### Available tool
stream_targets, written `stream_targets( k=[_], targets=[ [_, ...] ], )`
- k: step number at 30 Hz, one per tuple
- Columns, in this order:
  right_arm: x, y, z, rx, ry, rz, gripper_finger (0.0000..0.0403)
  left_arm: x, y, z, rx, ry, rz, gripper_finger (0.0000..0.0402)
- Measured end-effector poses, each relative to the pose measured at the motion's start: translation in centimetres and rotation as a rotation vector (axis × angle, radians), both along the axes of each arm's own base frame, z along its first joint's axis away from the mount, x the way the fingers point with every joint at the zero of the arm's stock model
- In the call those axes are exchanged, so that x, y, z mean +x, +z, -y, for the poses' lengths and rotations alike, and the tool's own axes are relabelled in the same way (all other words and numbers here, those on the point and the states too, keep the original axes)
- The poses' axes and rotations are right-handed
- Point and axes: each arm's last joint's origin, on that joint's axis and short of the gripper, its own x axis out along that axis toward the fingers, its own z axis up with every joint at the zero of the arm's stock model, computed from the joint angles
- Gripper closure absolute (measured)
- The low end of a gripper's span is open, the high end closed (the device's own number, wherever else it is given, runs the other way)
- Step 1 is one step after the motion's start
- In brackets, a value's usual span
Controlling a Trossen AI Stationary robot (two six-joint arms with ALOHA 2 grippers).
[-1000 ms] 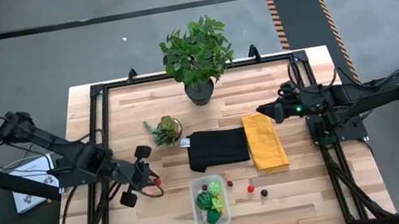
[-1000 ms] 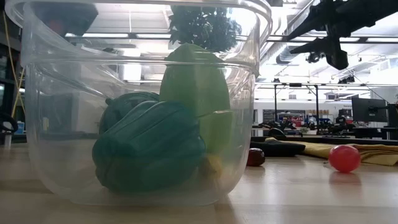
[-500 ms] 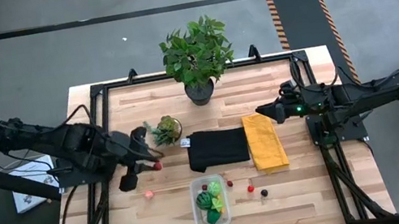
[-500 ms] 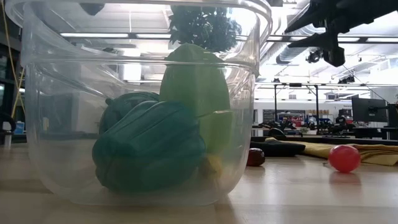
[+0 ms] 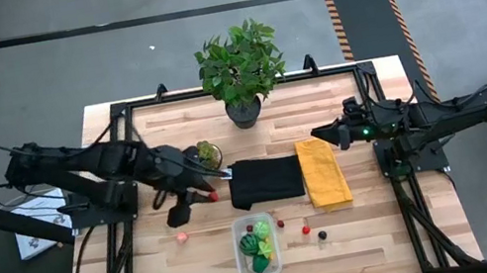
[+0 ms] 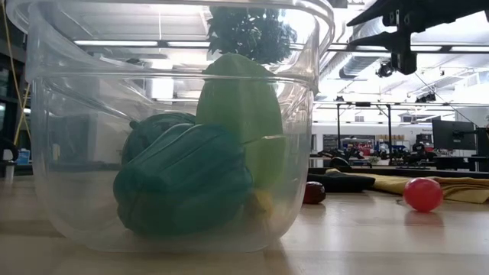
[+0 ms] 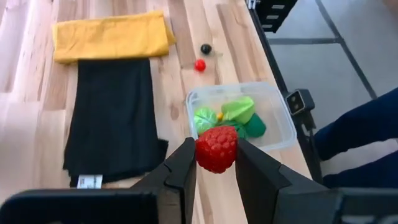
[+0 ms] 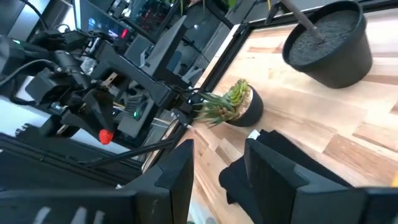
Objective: Pick and placing Produce into tupperware
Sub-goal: Put the raspberry into the bin
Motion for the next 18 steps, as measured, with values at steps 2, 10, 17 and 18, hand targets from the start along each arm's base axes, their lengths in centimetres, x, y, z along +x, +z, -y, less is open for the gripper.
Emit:
stream_targets(
  k=[2, 10, 17, 18],
  targets=[
    [0.0, 0.0, 0.0, 0.002, 0.011, -0.001, 0.0269, 1.2, 0.3, 0.1, 0.019, -0.018, -0.005, 0.0316],
    [0.1, 0.2, -0.2, 0.015, 0.078, 0.023, 0.0269, 5.3, -1.6, 1.0, 0.021, -0.06, -0.104, 0.0316],
    [0.1, 0.4, -0.4, -0.006, 0.129, 0.037, 0.0269, 7.6, -4.1, 2.7, 0.013, -0.087, -0.159, 0.0316],
    [0.1, 0.4, -0.4, -0.012, 0.133, 0.035, 0.0269, 7.9, -4.5, 3.0, 0.006, -0.084, -0.17, 0.0316]
  ],
)
